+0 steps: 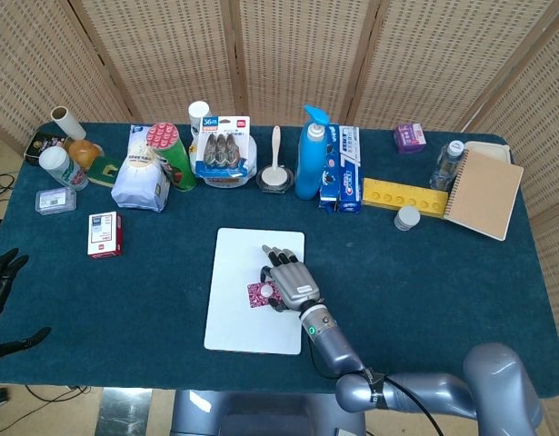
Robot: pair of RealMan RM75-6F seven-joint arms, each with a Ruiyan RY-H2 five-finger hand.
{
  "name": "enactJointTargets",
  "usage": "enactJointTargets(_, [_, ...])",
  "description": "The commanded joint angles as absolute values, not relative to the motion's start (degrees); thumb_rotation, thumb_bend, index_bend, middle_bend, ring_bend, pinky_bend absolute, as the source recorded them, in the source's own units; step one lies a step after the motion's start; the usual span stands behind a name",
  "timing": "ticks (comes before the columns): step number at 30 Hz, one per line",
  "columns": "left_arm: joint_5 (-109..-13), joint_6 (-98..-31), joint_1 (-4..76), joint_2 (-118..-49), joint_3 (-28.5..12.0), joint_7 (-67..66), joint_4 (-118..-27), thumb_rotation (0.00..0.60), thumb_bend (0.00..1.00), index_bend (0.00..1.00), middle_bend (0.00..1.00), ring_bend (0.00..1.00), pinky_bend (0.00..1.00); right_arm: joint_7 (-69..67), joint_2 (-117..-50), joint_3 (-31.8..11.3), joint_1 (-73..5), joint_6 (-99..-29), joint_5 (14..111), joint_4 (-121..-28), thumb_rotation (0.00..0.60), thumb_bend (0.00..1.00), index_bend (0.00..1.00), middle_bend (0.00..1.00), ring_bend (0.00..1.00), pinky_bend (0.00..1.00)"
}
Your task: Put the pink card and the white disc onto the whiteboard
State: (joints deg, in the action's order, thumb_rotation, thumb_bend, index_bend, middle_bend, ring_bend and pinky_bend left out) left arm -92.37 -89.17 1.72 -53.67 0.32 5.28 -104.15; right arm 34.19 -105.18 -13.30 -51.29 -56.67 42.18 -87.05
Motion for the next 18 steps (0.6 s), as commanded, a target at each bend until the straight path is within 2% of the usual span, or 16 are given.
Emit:
enactJointTargets(1, [-92.32, -89.16, 1.74, -53.66, 0.29, 5.25, -104.23, 0.600, 0.05, 0.00, 0.00, 0.00, 0.00, 33.76, -104.79, -13.22, -51.16, -56.59, 42.55, -87.51, 0.600, 0.38, 0.29, 0.00, 0.00, 0.00])
enactJointTargets(9, [-92.40, -89.41, 1.65, -53.58, 0.31, 5.73, -104.03, 0.600, 0.05, 0.00, 0.00, 0.00, 0.00, 32.89, -100.64, -12.53, -49.73, -58.29, 45.10, -91.90, 0.600, 0.38, 0.26, 0.00, 0.00, 0.00])
enactJointTargets(13, [-92.89, -89.51, 1.60, -53.63, 0.52, 5.58, -103.87, 0.600, 0.05, 0.00, 0.00, 0.00, 0.00, 29.89, -92.44, -10.30, -46.39, -59.72, 51.31, -97.63, 0.600, 0.38, 0.26, 0.00, 0.00, 0.00])
enactJointTargets(15, [-93.16, -89.65, 1.53, -53.70, 0.63, 5.33, -103.94, 0.600, 0.05, 0.00, 0.00, 0.00, 0.00, 27.92, -89.31, -8.85, -44.32, -61.55, 55.64, -98.60, 0.600, 0.35, 0.25, 0.00, 0.00, 0.00])
enactJointTargets(18, [-93.57, -89.99, 1.36, -53.79, 0.77, 5.04, -104.06, 0.600, 0.05, 0.00, 0.00, 0.00, 0.00, 25.06, -86.11, -6.90, -41.80, -63.85, 61.14, -99.07, 0.600, 0.23, 0.24, 0.00, 0.00, 0.00])
